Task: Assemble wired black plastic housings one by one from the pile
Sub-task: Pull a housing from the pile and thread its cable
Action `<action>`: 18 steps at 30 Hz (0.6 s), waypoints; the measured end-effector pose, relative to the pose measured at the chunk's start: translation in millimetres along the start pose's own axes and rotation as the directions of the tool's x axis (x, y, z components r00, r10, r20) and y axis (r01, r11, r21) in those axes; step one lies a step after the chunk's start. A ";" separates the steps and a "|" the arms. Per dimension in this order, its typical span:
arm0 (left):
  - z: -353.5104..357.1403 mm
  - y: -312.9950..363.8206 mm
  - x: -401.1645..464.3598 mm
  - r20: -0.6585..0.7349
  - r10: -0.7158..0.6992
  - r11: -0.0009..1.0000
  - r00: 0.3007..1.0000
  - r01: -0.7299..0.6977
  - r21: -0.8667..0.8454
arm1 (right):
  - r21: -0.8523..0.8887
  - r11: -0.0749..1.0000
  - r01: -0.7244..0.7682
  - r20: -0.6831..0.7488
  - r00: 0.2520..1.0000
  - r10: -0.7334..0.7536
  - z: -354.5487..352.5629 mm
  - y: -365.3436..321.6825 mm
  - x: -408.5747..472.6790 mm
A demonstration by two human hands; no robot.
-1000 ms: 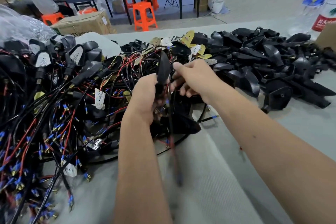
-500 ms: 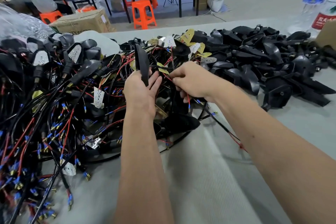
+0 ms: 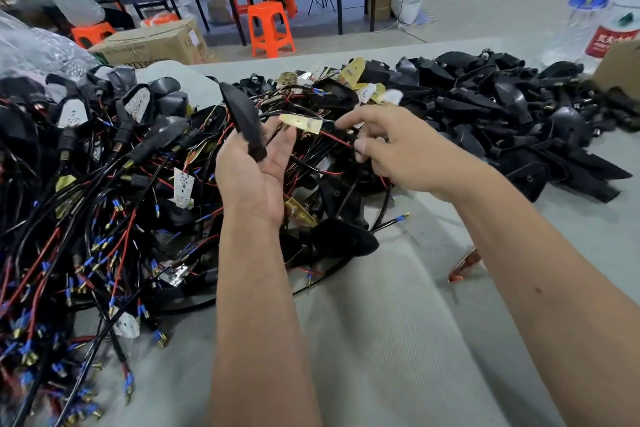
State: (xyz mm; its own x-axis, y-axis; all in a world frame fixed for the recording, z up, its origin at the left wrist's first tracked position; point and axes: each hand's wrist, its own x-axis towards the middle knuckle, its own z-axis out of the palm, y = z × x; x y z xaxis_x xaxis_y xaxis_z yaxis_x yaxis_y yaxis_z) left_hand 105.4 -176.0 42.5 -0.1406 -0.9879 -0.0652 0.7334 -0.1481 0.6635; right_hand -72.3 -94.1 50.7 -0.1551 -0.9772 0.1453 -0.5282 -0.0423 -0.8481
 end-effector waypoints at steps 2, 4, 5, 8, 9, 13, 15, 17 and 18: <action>1.9 -2.8 1.3 0.032 0.015 1.000 0.999 -0.016 0.009 | 0.041 0.999 0.009 0.093 0.996 -0.013 -2.2 1.4 -4.3; 4.3 -7.8 0.1 0.068 0.000 1.000 0.998 -0.001 0.016 | -0.042 0.999 0.031 0.060 0.998 -0.029 -2.5 3.6 -7.5; 4.0 -10.6 -0.7 0.071 -0.015 1.000 0.997 0.014 0.019 | -0.076 0.997 0.014 0.017 1.000 -0.013 -2.7 5.2 -8.3; 2.4 -9.5 -2.0 0.101 -0.063 0.998 0.993 0.062 0.012 | -0.127 0.984 -0.129 -0.083 0.989 0.119 -7.3 12.8 -10.1; 1.2 -7.2 -2.0 0.096 -0.069 0.998 0.993 0.069 0.002 | -0.182 0.971 -0.155 -0.099 0.985 0.138 -10.6 14.7 -11.2; -4.3 -3.3 1.0 -0.039 -0.087 0.985 0.995 0.092 0.148 | -0.357 0.929 -0.095 -0.053 0.995 0.081 -28.7 10.1 -17.9; -2.7 -4.4 -0.4 -0.056 -0.096 0.970 0.994 0.106 0.218 | -0.218 0.975 -0.036 0.095 0.994 0.058 -37.8 4.4 -22.8; -0.2 -5.8 -1.8 -0.061 -0.110 0.959 0.992 0.122 0.257 | -0.115 0.993 -0.001 0.270 0.962 0.032 -44.7 -0.2 -27.0; 0.6 -6.3 -2.6 -0.063 -0.119 0.954 0.991 0.132 0.269 | -0.112 0.994 0.008 0.336 0.941 0.030 -46.7 -1.2 -27.9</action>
State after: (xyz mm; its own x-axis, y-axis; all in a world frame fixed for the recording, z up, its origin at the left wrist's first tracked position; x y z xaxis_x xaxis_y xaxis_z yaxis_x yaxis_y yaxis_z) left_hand 100.8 -172.5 38.9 -0.1852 -0.9641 -0.1905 0.5026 -0.2595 0.8246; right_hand -106.4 -57.1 71.5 0.1182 -0.9912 -0.0600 -0.6194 -0.0264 -0.7846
